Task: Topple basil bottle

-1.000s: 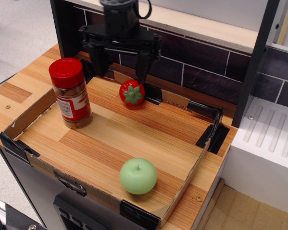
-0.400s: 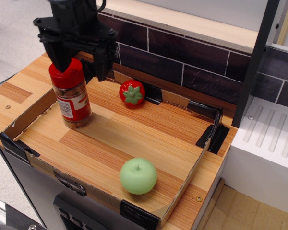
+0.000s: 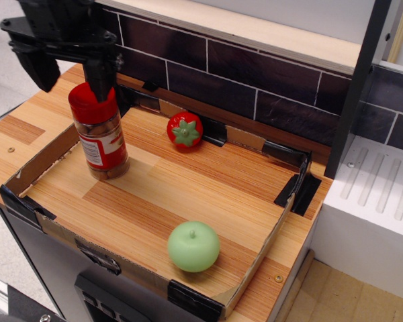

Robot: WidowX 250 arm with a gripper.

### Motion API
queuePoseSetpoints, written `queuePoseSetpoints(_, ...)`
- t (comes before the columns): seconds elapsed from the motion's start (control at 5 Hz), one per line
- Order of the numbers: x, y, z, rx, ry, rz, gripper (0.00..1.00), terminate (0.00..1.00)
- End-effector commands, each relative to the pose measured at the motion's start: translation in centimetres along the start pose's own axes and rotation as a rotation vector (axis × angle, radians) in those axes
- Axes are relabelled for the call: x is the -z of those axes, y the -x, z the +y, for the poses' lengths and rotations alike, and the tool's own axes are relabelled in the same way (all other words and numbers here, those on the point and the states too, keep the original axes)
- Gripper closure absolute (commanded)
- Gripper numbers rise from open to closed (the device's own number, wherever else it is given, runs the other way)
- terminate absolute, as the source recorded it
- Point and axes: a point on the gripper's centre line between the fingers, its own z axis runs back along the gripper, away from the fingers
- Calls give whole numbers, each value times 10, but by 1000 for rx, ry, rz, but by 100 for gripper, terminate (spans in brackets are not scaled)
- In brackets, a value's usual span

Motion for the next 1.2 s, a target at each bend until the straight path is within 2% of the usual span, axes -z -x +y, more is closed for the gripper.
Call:
queuePoseSetpoints(0.0,1,-17,16,-46,-1,-73,0,0)
queuePoseSetpoints(0.4,14,-13,11,-92,87,-19,0,0)
queuePoseSetpoints(0.6,22,-14,10,-100,61,-22,0,0)
queuePoseSetpoints(1.0,35,-7,8,-86,14,-93,0,0)
